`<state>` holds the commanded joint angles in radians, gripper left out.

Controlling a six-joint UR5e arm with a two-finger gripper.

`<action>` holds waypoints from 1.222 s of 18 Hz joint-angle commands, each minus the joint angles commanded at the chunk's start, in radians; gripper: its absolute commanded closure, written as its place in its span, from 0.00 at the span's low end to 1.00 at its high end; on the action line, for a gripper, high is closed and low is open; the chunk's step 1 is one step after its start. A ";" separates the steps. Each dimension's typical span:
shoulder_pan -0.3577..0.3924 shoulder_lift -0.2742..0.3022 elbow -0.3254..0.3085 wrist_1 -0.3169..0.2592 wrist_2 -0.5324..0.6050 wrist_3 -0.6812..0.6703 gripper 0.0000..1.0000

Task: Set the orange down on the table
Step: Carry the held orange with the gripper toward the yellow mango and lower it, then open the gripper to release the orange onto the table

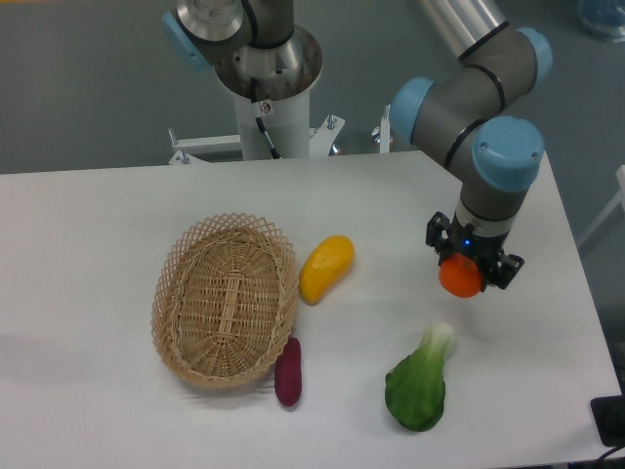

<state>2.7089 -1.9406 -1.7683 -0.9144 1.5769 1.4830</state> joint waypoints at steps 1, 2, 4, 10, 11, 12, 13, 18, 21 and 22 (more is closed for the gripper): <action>0.005 0.012 -0.023 -0.001 0.002 0.032 0.44; 0.005 0.029 -0.061 -0.001 0.002 0.055 0.44; 0.002 0.041 -0.109 0.005 0.003 0.066 0.44; 0.005 0.043 -0.177 0.006 -0.008 0.088 0.44; 0.011 0.043 -0.190 0.005 -0.008 0.112 0.44; 0.020 0.043 -0.204 0.005 -0.008 0.120 0.44; 0.022 0.043 -0.206 0.005 -0.008 0.120 0.43; 0.020 0.045 -0.201 0.008 -0.009 0.117 0.03; 0.022 0.049 -0.186 0.008 -0.009 0.118 0.01; 0.022 0.051 -0.181 0.006 -0.011 0.115 0.00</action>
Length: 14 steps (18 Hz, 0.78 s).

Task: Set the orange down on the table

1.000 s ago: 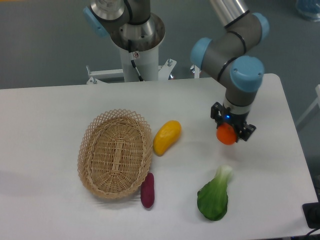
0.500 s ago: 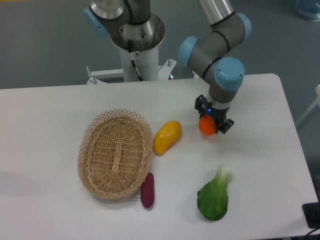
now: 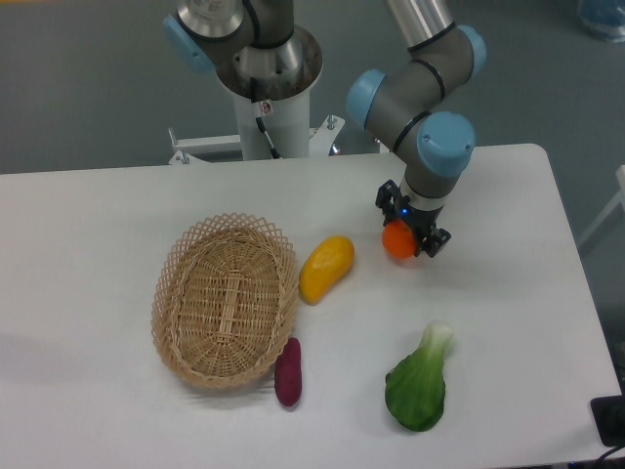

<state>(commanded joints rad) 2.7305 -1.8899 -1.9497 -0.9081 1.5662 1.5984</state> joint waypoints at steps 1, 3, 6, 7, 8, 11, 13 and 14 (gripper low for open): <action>0.000 0.000 0.005 -0.002 -0.002 -0.003 0.00; -0.003 0.000 0.018 -0.003 -0.018 -0.009 0.00; -0.002 0.000 0.064 -0.011 -0.034 -0.014 0.00; -0.003 0.000 0.084 -0.015 -0.034 -0.017 0.00; -0.002 -0.002 0.100 -0.017 -0.032 -0.029 0.00; -0.005 -0.015 0.155 -0.017 -0.028 -0.055 0.00; -0.005 -0.024 0.181 -0.020 -0.028 -0.057 0.00; -0.005 -0.026 0.192 -0.020 -0.028 -0.057 0.00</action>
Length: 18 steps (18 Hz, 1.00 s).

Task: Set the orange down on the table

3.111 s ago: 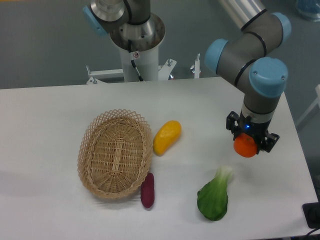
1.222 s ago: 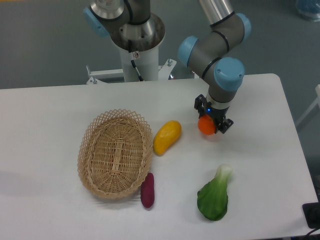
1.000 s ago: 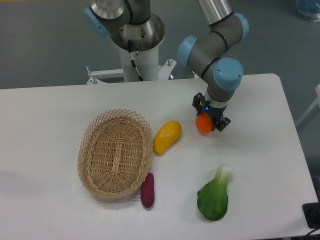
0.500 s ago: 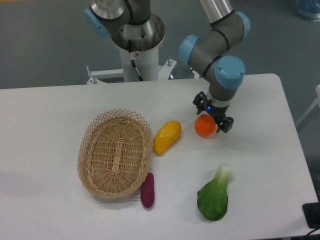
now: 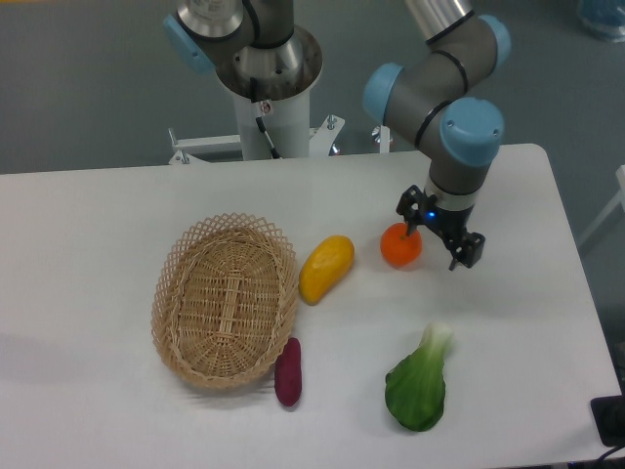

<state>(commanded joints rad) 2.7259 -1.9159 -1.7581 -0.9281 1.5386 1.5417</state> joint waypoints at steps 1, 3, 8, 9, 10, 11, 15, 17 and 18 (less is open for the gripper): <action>0.000 -0.003 0.012 -0.002 0.000 0.000 0.00; 0.000 -0.017 0.047 -0.017 0.000 0.000 0.00; -0.002 -0.054 0.163 -0.109 0.000 -0.029 0.00; -0.003 -0.063 0.189 -0.121 0.000 -0.043 0.00; -0.005 -0.074 0.213 -0.141 0.000 -0.057 0.00; -0.006 -0.081 0.230 -0.153 0.000 -0.060 0.00; -0.009 -0.107 0.288 -0.186 -0.002 -0.063 0.00; -0.018 -0.123 0.316 -0.189 -0.002 -0.112 0.00; -0.023 -0.132 0.330 -0.189 -0.002 -0.133 0.00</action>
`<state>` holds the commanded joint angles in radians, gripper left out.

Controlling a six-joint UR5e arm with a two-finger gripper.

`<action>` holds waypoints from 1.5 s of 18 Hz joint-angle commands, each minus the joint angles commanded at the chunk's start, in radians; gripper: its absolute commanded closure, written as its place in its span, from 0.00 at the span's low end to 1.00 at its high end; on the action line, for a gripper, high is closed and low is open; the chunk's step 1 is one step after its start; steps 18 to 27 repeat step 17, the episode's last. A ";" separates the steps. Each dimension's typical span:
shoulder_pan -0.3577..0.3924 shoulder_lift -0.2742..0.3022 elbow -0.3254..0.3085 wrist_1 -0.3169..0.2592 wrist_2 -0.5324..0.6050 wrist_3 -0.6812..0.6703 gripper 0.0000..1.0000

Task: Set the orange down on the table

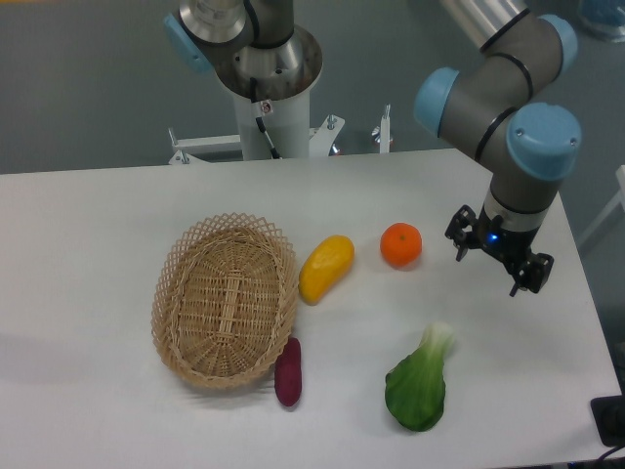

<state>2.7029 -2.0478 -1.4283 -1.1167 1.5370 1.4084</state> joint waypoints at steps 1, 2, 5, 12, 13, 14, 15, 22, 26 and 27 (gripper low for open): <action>-0.005 -0.003 0.009 0.000 0.002 -0.005 0.00; -0.005 -0.005 0.011 0.000 0.002 -0.005 0.00; -0.005 -0.005 0.011 0.000 0.005 -0.002 0.00; -0.005 0.006 -0.004 0.006 -0.005 0.009 0.00; -0.005 0.006 -0.006 0.009 -0.005 0.009 0.00; -0.005 0.006 -0.009 0.011 -0.005 0.009 0.00; -0.005 0.006 -0.011 0.012 -0.005 0.009 0.00; -0.005 0.006 -0.012 0.014 -0.005 0.007 0.00; -0.005 0.006 -0.012 0.014 -0.005 0.007 0.00; -0.005 0.006 -0.012 0.014 -0.005 0.007 0.00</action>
